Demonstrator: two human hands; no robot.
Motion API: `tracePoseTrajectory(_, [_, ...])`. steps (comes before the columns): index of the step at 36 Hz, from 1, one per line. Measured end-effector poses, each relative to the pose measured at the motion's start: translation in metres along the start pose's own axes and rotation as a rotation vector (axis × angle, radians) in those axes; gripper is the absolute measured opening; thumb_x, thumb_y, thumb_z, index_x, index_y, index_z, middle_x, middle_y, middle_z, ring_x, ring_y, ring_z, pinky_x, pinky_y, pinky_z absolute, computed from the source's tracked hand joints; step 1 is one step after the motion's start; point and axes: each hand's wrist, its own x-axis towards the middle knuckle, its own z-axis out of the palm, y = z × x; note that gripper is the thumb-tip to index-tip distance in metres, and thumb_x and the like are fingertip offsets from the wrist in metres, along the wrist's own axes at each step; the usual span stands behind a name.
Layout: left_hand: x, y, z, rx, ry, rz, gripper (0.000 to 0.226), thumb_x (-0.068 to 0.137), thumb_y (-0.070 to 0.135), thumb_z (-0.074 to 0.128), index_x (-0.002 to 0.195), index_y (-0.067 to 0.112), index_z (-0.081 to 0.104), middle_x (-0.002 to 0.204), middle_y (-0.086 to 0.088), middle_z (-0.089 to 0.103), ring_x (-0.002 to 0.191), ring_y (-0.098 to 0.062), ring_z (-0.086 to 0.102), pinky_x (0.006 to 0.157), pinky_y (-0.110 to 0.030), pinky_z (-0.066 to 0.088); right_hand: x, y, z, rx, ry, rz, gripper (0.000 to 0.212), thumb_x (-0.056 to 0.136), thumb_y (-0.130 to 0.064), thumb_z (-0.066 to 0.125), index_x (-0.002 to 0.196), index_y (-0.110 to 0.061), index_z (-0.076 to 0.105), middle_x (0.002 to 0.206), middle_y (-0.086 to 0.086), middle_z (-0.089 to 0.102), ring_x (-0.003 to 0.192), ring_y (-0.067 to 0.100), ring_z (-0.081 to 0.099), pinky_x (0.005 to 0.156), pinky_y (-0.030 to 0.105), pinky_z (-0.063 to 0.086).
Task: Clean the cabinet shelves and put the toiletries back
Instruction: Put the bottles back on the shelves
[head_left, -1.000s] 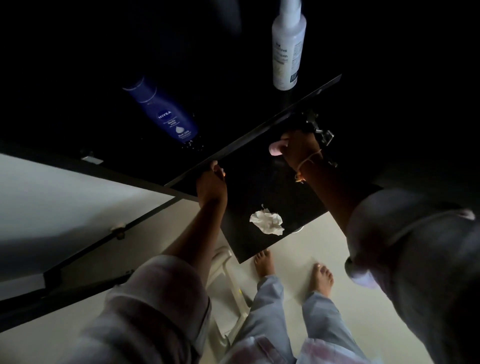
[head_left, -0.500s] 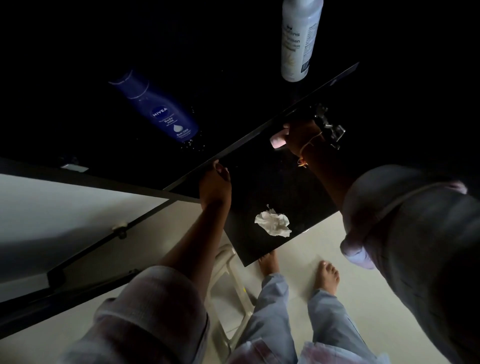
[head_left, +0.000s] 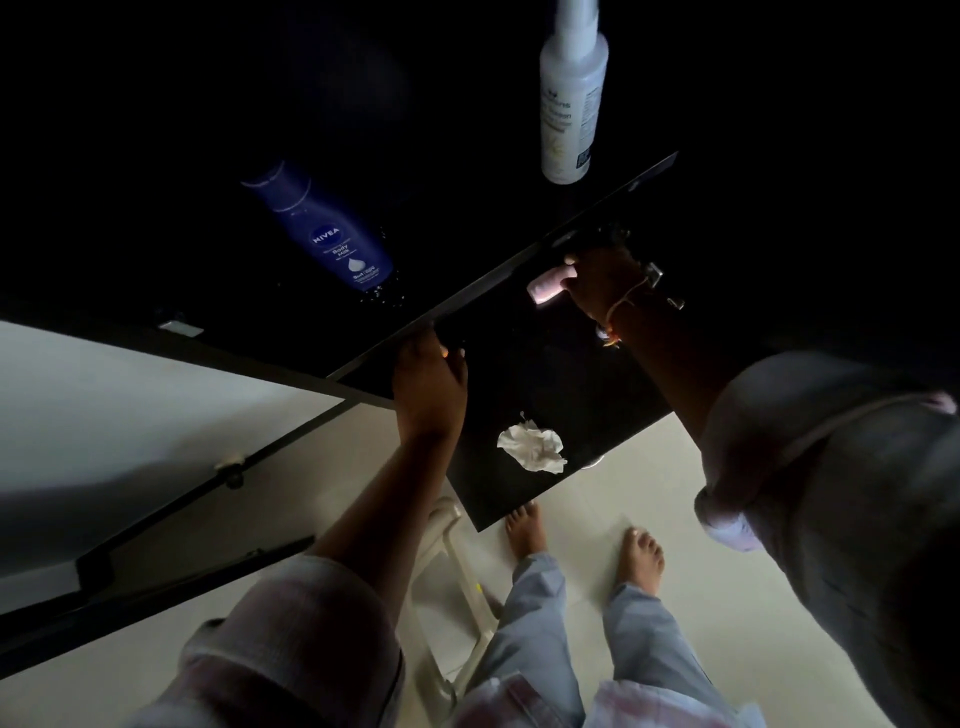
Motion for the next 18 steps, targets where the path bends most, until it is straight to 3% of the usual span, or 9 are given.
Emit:
tracePoseTrajectory(3, [-0.012,0.005,-0.002,0.008,0.013,0.152,0.044,0.091,0.024,0.063,0.129,0.004,0.053,0.117,-0.02,0.06,0.106,-0.032,0.061,0.086,-0.04,0.052,-0.023,0.007,-0.016,-0.08,0.094,-0.003,0.034,0.087,-0.037,0.064,0.118,-0.024,0.062,0.124,0.005,0.063,0.113,0.031,0.06,0.088,0.04,0.051])
tracePoseTrajectory(7, [-0.028,0.02,0.001,-0.026,-0.069,0.229,0.042,0.094,0.027,0.059,0.13,0.007,0.053,0.132,-0.016,0.054,0.125,-0.032,0.048,0.105,-0.04,0.042,-0.054,0.014,-0.019,-0.271,0.056,-0.053,0.051,0.082,-0.047,0.069,0.126,-0.024,0.056,0.132,0.007,0.057,0.115,0.033,0.059,0.088,0.045,0.053])
tracePoseTrajectory(9, [-0.038,0.027,0.004,-0.044,-0.094,0.247,0.041,0.093,0.026,0.059,0.129,0.007,0.055,0.133,-0.016,0.054,0.125,-0.029,0.049,0.103,-0.039,0.044,-0.058,0.022,-0.01,-0.368,0.004,-0.027,0.06,0.08,-0.052,0.068,0.129,-0.02,0.054,0.131,0.01,0.057,0.116,0.033,0.058,0.089,0.044,0.053])
tracePoseTrajectory(12, [-0.05,0.034,0.011,-0.071,-0.135,0.26,0.039,0.092,0.026,0.06,0.127,0.008,0.057,0.129,-0.015,0.058,0.122,-0.027,0.054,0.099,-0.042,0.048,-0.056,0.035,0.004,-0.357,-0.134,-0.033,0.038,0.093,-0.029,0.056,0.124,-0.008,0.058,0.125,0.015,0.061,0.113,0.032,0.06,0.087,0.037,0.053])
tracePoseTrajectory(14, [-0.057,0.036,0.014,-0.104,-0.164,0.248,0.039,0.091,0.026,0.062,0.125,0.008,0.057,0.124,-0.013,0.061,0.117,-0.026,0.057,0.095,-0.041,0.051,-0.054,0.043,0.011,-0.45,-0.121,-0.111,0.033,0.097,-0.021,0.047,0.122,-0.005,0.06,0.123,0.015,0.061,0.112,0.033,0.059,0.087,0.034,0.052])
tracePoseTrajectory(18, [-0.065,0.038,0.013,-0.116,-0.187,0.244,0.038,0.09,0.026,0.063,0.124,0.01,0.058,0.118,-0.01,0.062,0.111,-0.024,0.06,0.091,-0.036,0.052,-0.058,0.046,0.017,-0.264,-0.055,-0.09,0.029,0.096,-0.024,0.052,0.118,-0.01,0.063,0.12,0.01,0.065,0.112,0.028,0.059,0.1,0.04,0.045])
